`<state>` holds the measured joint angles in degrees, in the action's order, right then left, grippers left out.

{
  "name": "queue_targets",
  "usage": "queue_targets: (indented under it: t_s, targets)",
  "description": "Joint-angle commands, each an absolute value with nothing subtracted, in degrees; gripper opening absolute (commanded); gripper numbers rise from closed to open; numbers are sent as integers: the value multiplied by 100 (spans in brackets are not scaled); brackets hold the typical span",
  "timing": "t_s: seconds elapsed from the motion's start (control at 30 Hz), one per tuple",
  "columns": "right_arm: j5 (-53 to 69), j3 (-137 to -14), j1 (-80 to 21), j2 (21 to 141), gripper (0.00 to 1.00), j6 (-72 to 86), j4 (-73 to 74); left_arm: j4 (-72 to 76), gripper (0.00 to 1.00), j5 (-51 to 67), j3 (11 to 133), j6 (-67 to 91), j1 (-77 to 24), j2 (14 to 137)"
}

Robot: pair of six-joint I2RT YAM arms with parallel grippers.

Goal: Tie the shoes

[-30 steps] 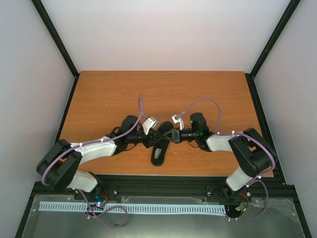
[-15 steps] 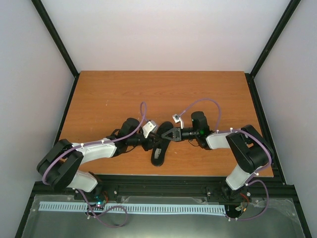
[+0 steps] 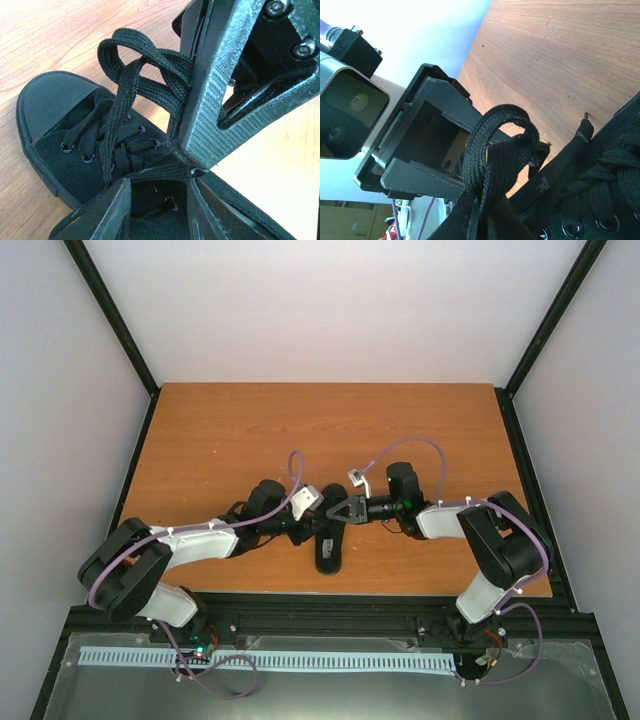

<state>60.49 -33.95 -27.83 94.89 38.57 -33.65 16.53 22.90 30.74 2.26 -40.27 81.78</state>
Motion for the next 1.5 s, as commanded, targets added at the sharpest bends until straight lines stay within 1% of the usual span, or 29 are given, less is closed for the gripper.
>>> queue_targets:
  t_s: [0.0,0.1,0.37,0.5,0.57,0.63,0.7,0.73,0.83,0.93,1.07,1.13,1.2,1.23,1.33,1.4,1.47]
  targets:
    - [6274,-3534,-2742,9536,3,3783,-3546,1950,34,2274,3259,-18,-4069,8249]
    - [6315,-3533,-2742,9561,3,3777,-3549,2028,35,2269,3286,-26,-4069,8270]
    - [6369,-3499,-2733,9557,3,3767,-3541,2182,46,2405,3378,-71,-4086,8409]
    - [6386,-3491,-2733,9570,3,3769,-3532,2273,47,2467,3416,-34,-4096,8449]
    - [6393,-3481,-2733,9586,3,3757,-3532,2356,45,2542,3428,10,-4103,8465]
    - [6401,-3480,-2733,9600,3,3760,-3539,2413,39,2584,3456,45,-4121,8491]
    - [6398,-3465,-2726,9613,3,3759,-3540,2425,31,2595,3500,84,-4122,8540]
    - [6388,-3457,-2725,9609,3,3761,-3547,2418,25,2596,3518,106,-4122,8563]
    - [6367,-3422,-2699,9587,3,3742,-3546,2434,11,2558,3493,193,-4122,8508]
    - [6327,-3384,-2661,9558,3,3652,-3417,2397,1,2404,3406,281,-4122,8371]
    - [6251,-3391,-2560,9416,4,3379,-3004,2347,1,2251,3191,445,-4119,8041]
    - [6204,-3399,-2492,9353,9,3264,-2807,2238,1,2172,3113,501,-4121,7916]
    - [6151,-3402,-2436,9287,17,3169,-2632,2104,1,2096,3068,540,-4122,7834]
    - [6129,-3389,-2416,9263,19,3143,-2591,2055,1,2074,3034,572,-4122,7797]
    - [6096,-3366,-2384,9213,20,3089,-2500,1979,1,2036,2953,649,-4122,7678]
    - [6066,-3338,-2360,9195,26,3069,-2453,1893,1,2031,2937,695,-4115,7594]
    - [6058,-3303,-2346,9183,27,3059,-2446,1834,1,2043,2919,760,-4121,7532]
